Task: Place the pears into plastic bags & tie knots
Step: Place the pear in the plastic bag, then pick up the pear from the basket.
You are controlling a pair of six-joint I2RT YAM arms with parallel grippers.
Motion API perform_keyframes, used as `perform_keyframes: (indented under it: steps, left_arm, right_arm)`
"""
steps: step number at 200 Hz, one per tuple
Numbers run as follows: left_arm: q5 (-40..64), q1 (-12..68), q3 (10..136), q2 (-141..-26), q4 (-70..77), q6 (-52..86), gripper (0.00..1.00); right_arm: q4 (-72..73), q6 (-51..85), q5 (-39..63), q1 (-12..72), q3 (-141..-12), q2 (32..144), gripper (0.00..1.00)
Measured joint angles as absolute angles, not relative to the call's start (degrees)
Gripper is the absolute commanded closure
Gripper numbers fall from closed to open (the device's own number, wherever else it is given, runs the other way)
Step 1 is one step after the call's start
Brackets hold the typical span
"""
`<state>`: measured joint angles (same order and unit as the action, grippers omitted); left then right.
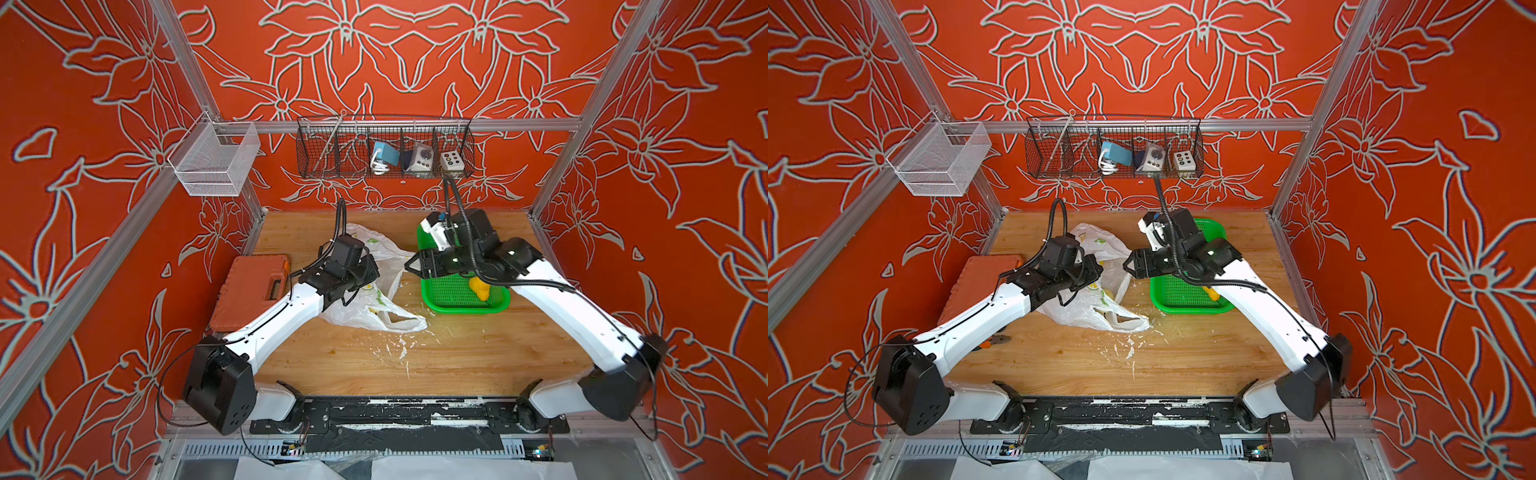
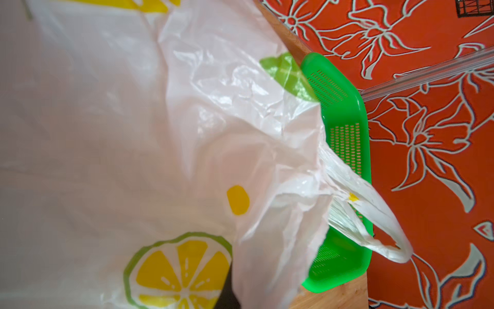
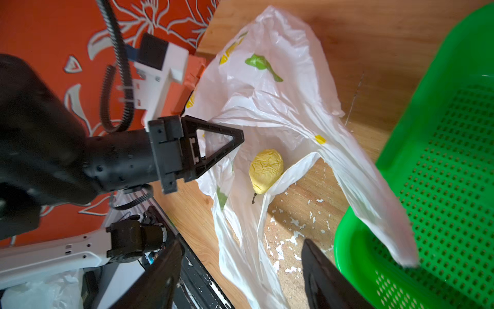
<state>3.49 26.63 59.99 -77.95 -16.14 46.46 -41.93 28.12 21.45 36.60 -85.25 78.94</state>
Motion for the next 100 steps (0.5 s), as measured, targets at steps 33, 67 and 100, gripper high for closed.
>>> perform_keyframes:
  steps: [33, 67, 100]
  left_arm:
    - [3.73, 26.61, 59.99, -78.02, -15.7, 46.09, 1.0]
    - [3.79, 26.63, 59.99, -78.02, -15.73, 45.3, 1.0]
    - [3.79, 26.63, 59.99, -77.95, -16.34, 43.81, 1.0]
  right_arm:
    - [-43.79, 30.7, 13.43, 28.91, -79.85, 70.06, 0.26]
    - [-44.56, 30.79, 5.21, 25.12, -72.12, 69.8, 0.24]
    - [-44.16, 30.35, -0.12, 23.57, -65.34, 76.79, 0.2]
